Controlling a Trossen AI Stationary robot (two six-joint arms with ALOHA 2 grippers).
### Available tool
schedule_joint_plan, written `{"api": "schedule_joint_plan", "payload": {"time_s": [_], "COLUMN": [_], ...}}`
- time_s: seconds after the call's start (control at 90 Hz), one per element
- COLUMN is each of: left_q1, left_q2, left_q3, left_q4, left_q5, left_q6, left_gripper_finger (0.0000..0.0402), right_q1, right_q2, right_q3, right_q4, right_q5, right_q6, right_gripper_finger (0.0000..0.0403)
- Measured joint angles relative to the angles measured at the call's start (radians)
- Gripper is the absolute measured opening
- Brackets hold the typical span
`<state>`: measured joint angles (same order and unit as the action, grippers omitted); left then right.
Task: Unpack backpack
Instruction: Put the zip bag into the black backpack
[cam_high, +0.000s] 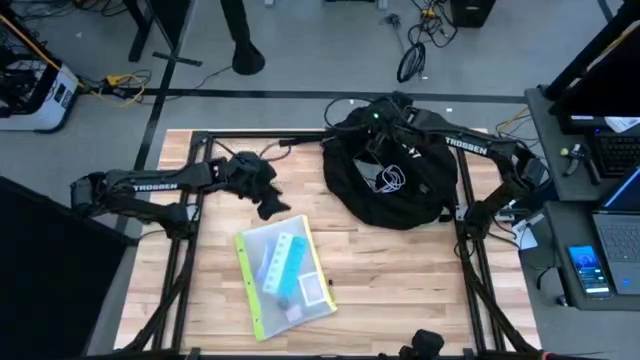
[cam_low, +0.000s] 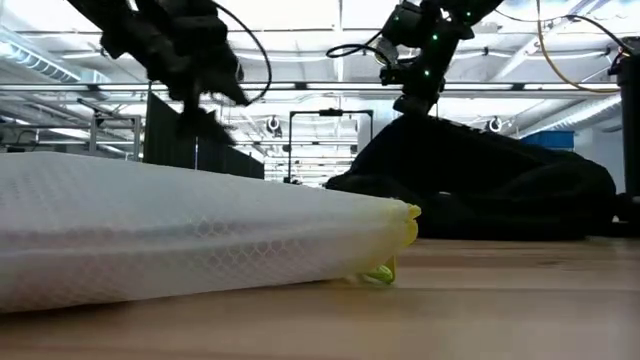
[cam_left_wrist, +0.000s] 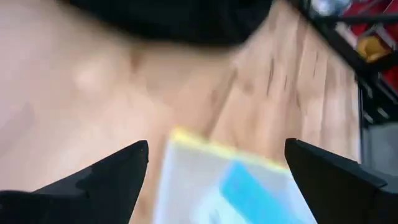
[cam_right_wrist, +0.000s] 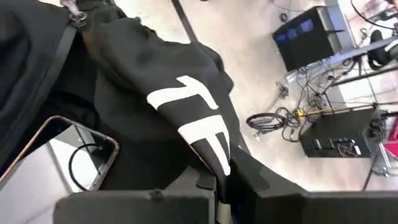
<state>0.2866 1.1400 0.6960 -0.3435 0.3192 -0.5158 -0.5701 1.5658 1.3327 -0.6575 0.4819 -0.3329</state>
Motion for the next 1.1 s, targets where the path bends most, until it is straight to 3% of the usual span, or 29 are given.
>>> {"api": "schedule_joint_plan", "payload": {"time_s": [0.156, 0.267, 0.5, 0.767, 0.933, 1.1], "left_q1": [-0.097, -0.189, -0.313, -0.595, -0.828, -0.982], "left_q2": [-0.011, -0.011, -0.016, -0.086, -0.083, -0.032], "left_q3": [0.0, -0.017, -0.063, -0.062, -0.062, -0.063], "left_q4": [-0.165, -0.197, -0.249, -0.29, -0.305, -0.308], "left_q5": [0.014, -0.059, -0.071, -0.266, -0.391, -0.481], "left_q6": [-0.241, -0.341, -0.543, -0.954, -1.275, -1.519], "left_gripper_finger": [0.0361, 0.0361, 0.0361, 0.0361, 0.0361, 0.0361], "right_q1": [0.0, 0.0, -0.001, -0.006, -0.007, -0.007], "right_q2": [0.0, 0.0, 0.0, 0.001, 0.001, 0.001], "right_q3": [0.0, 0.0, 0.0, 0.0, 0.0, 0.0], "right_q4": [0.001, 0.003, 0.02, 0.018, 0.016, 0.016], "right_q5": [-0.043, -0.061, -0.123, -0.179, -0.199, -0.2], "right_q6": [-0.014, -0.036, -0.053, -0.054, -0.054, -0.072], "right_gripper_finger": [0.0, 0.0, 0.0, 0.0, 0.0, 0.0]}}
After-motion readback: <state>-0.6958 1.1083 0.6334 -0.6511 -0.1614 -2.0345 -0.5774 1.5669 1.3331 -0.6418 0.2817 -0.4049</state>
